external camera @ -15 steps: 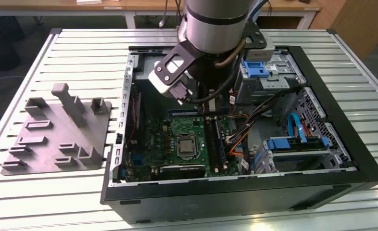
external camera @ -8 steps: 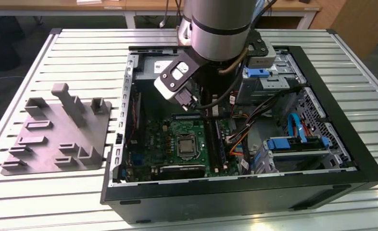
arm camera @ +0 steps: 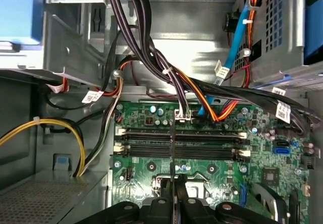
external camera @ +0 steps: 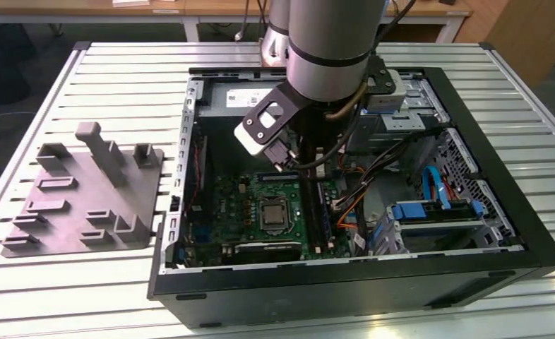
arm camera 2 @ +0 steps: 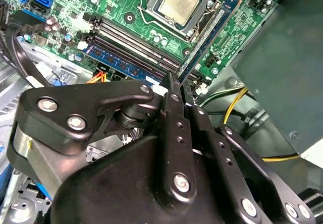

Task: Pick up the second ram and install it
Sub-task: 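Pick up the second ram and move it above second insertion slot, then insert the second ram into the second slot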

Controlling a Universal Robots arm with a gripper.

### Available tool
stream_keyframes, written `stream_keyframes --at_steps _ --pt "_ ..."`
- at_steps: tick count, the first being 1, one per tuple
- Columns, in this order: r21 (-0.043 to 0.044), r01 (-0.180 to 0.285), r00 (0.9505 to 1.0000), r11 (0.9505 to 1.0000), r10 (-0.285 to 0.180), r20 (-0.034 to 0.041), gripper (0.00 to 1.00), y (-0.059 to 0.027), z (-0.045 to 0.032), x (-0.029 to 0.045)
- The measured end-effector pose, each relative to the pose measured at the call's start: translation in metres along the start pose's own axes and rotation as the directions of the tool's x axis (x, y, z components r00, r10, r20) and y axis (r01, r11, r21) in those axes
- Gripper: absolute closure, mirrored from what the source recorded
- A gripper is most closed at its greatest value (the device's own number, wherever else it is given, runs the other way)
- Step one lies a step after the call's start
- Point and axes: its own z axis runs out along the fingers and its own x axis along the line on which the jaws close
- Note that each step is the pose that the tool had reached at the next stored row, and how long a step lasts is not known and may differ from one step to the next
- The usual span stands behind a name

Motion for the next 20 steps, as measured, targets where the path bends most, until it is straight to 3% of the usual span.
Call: stream_keyframes --at_steps 17,20 --pt "0.0000 0.000 1.0000 1.0000 0.000 0.0001 0.86 0.0001 0.0007 -0.0001" --pt "0.0010 0.025 0.9997 0.9997 -0.025 -0.0003 0.86 0.0001 0.0007 0.0000"
